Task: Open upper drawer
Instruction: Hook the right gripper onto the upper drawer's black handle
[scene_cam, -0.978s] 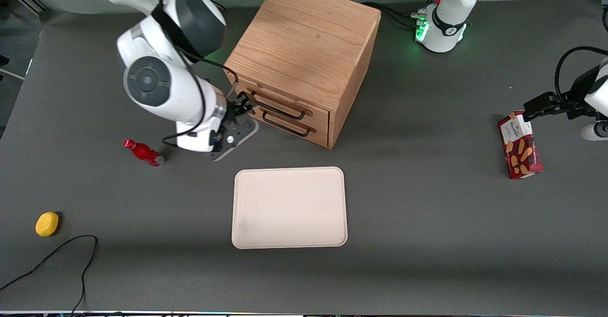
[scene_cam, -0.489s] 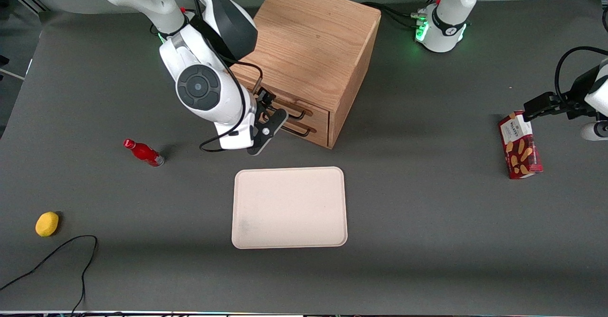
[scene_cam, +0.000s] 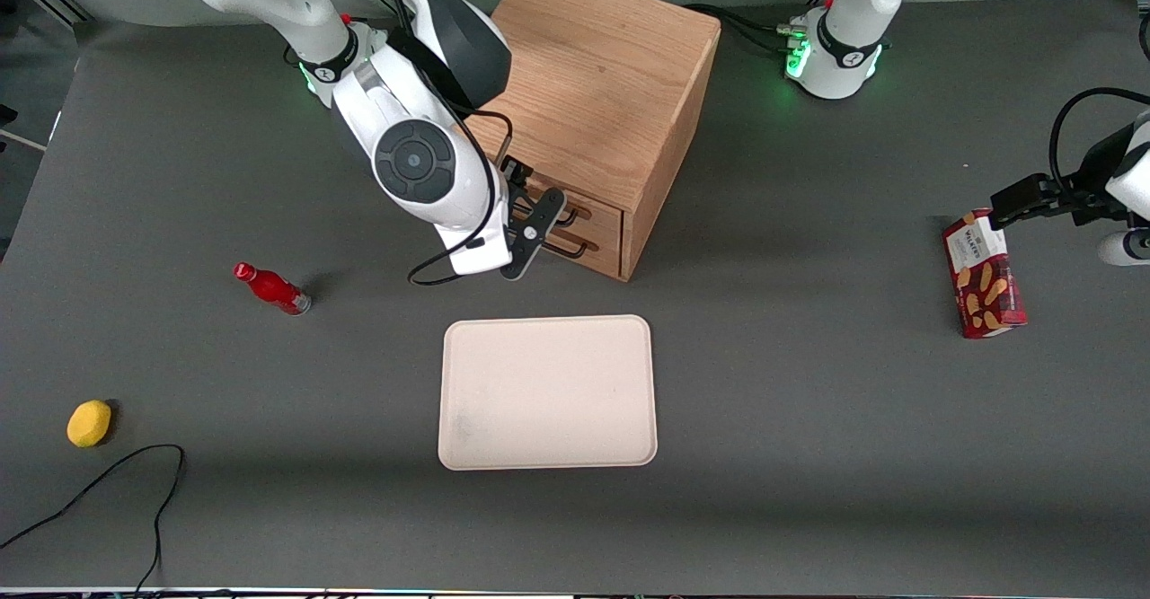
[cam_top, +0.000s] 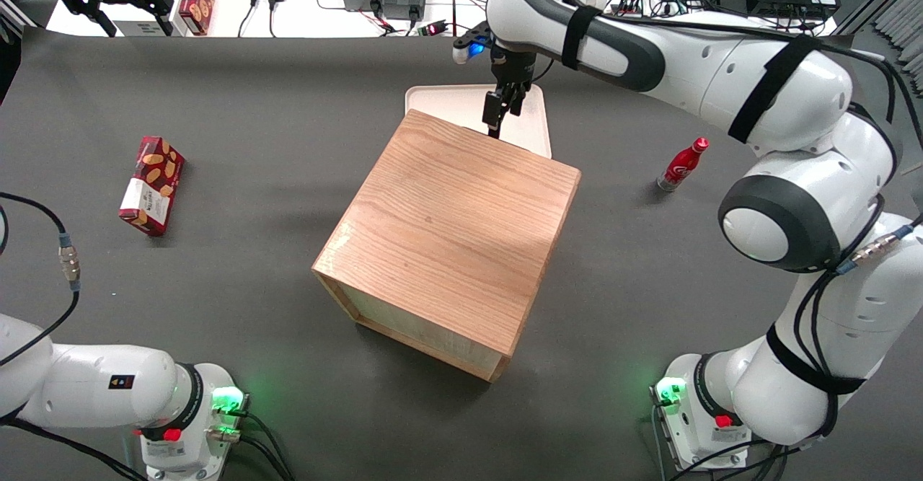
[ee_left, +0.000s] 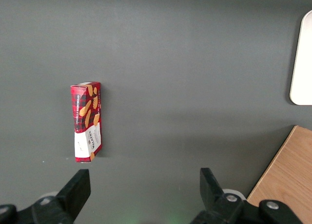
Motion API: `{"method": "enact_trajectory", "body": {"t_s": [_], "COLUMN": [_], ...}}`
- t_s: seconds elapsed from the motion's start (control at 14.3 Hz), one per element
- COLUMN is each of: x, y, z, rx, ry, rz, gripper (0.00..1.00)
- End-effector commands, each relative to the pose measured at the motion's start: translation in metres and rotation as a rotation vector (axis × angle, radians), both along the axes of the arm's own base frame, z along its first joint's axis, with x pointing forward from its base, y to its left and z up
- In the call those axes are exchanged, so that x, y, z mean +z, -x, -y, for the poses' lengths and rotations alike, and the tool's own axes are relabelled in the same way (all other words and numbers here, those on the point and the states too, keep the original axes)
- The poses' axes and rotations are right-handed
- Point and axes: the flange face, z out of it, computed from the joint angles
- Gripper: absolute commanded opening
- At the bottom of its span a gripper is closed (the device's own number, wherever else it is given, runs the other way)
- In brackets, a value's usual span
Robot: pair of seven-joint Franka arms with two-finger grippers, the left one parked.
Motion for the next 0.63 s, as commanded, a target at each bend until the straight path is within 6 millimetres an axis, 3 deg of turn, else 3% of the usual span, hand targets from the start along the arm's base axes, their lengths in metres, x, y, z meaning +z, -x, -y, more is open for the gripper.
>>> {"method": "enact_trajectory", "body": {"t_s": [0.0, 0.21, 0.56], "x": [-0.006, -0.020, -0.026], "y": [0.001, 0.002, 0.000], "z": [-0.004, -0.005, -0.001], "rx": [0.038, 0.039, 0.040], "ry": [-0.020, -0.006, 0.000], "rz": [-0.026, -0.044, -0.053], "gripper": [1.00, 1.00, 1.00]}}
